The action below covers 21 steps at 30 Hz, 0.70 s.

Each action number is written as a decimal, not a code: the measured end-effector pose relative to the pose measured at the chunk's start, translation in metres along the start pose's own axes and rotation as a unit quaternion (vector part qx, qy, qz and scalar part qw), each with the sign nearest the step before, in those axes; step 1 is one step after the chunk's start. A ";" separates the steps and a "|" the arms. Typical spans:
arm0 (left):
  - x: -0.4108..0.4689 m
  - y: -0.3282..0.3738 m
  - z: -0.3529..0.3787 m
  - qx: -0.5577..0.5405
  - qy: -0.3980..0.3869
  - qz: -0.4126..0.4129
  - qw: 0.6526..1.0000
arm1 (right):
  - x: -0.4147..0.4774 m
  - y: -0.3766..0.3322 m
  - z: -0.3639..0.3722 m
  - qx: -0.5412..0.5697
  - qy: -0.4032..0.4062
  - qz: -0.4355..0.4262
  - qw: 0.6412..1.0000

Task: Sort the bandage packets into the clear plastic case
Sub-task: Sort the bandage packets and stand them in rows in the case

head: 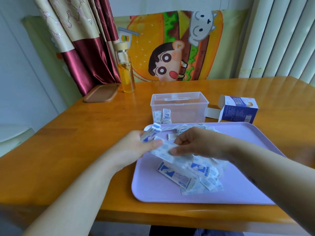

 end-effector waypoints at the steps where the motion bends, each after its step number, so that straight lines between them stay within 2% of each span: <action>1: 0.004 -0.001 0.000 -0.042 0.022 -0.015 0.999 | 0.005 0.002 0.000 0.031 0.016 0.005 0.999; 5: 0.025 -0.010 0.002 -0.163 0.082 -0.063 0.981 | 0.030 0.011 0.004 0.150 0.068 0.051 0.985; 9: 0.045 -0.012 -0.001 -0.137 0.130 -0.074 0.979 | 0.050 0.010 0.007 0.216 0.094 0.093 0.967; 12: 0.054 -0.009 -0.007 -0.033 0.108 -0.075 0.991 | 0.059 0.007 0.007 0.127 0.108 0.122 0.978; 15: 0.062 -0.008 -0.010 0.043 0.076 -0.082 0.993 | 0.066 0.007 0.008 0.035 0.085 0.148 0.985; 18: 0.070 -0.011 -0.008 0.090 0.071 -0.079 0.990 | 0.074 0.008 0.011 -0.031 0.082 0.142 0.986; 21: 0.075 -0.018 -0.010 0.097 0.107 -0.069 0.987 | 0.078 0.005 0.012 -0.055 0.081 0.141 0.985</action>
Point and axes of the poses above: each hand's wrist, its own x-axis towards the middle knuckle, its own z-axis out of the palm, y = z × x, the point moved 1 cm from there along x, towards the middle knuckle, and after that the axes turned 6 degrees about -y, right-handed, at the moved point
